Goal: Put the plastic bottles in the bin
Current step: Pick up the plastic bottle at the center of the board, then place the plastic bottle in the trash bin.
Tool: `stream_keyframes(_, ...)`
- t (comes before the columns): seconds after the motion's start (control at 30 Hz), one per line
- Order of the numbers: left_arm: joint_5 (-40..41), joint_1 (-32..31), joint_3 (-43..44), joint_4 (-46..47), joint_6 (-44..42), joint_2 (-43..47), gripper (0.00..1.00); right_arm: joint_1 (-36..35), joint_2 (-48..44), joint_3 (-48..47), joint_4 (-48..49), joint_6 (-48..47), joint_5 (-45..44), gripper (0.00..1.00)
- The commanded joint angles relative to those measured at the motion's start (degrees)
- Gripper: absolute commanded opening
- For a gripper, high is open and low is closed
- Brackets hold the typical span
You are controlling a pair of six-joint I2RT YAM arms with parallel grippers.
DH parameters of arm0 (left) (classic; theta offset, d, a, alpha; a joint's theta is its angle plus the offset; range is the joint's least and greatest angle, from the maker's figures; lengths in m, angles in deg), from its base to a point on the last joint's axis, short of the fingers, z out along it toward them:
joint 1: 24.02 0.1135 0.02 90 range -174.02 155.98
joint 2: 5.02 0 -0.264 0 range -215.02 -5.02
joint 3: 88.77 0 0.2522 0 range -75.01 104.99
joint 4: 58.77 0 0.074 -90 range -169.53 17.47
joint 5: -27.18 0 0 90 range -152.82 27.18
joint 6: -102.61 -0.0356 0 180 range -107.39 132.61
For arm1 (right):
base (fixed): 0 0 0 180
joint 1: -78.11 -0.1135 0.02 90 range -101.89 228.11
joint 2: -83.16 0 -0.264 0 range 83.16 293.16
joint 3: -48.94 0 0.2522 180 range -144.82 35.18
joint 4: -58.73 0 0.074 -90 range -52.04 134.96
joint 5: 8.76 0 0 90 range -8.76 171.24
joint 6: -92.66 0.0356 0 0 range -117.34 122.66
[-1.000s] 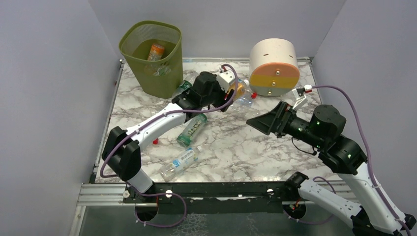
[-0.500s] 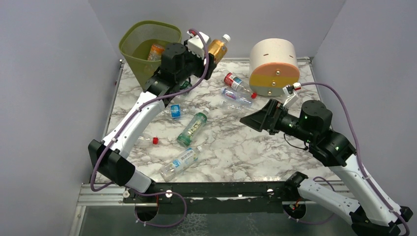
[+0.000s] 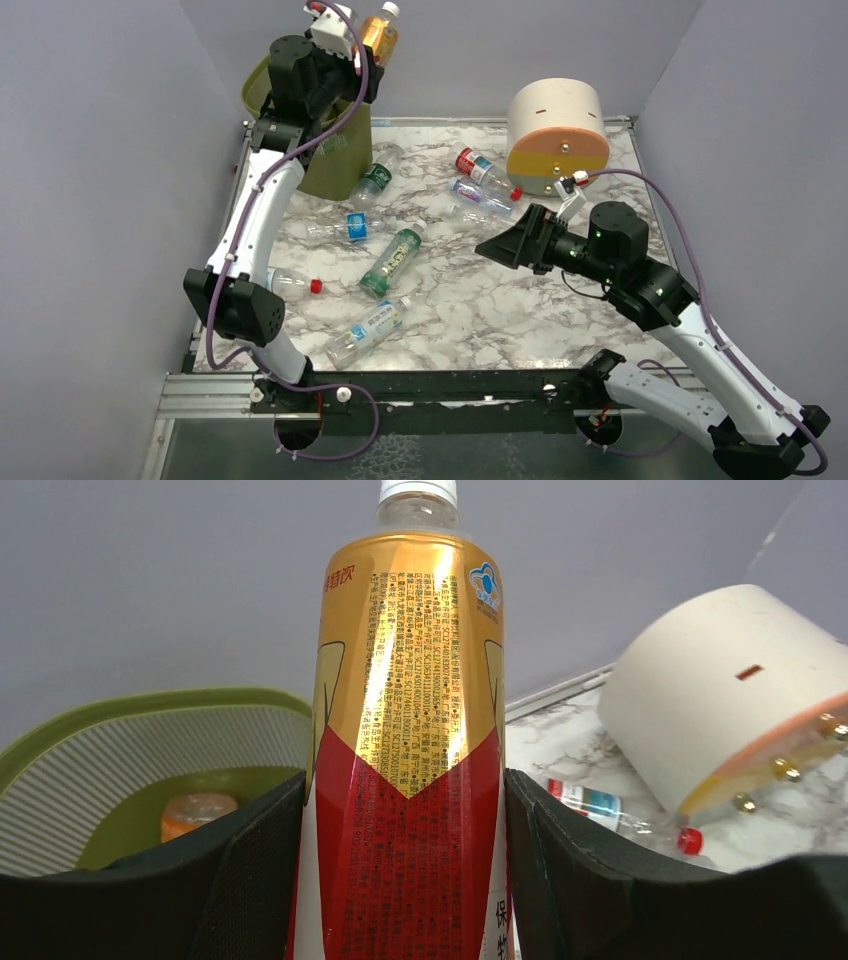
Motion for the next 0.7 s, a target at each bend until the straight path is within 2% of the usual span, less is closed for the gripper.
stream_keyframes(0.0,-4.0,5.5,3.2,2.2,4.2,-3.0,0.39,0.0,0.6,1.3,3.9,0.4,2.4,1.00)
stream_keyframes(0.23,-5.0,12.8,2.3,5.7,8.3,-6.3,0.39,0.0,1.4,2.5,5.0,0.2,2.9,1.00)
stream_keyframes(0.37,-5.4,14.6,2.3,5.3,9.0,-8.6,0.39,0.0,1.8,3.2,5.4,0.2,3.3,1.00)
stream_keyframes(0.43,-4.5,14.9,1.6,5.2,8.8,-9.2,0.44,0.0,2.0,3.3,5.5,0.1,3.0,0.99)
stream_keyframes(0.67,-2.6,16.2,-1.3,5.4,9.7,-9.0,0.71,0.0,4.1,3.1,5.7,-1.8,1.5,1.00)
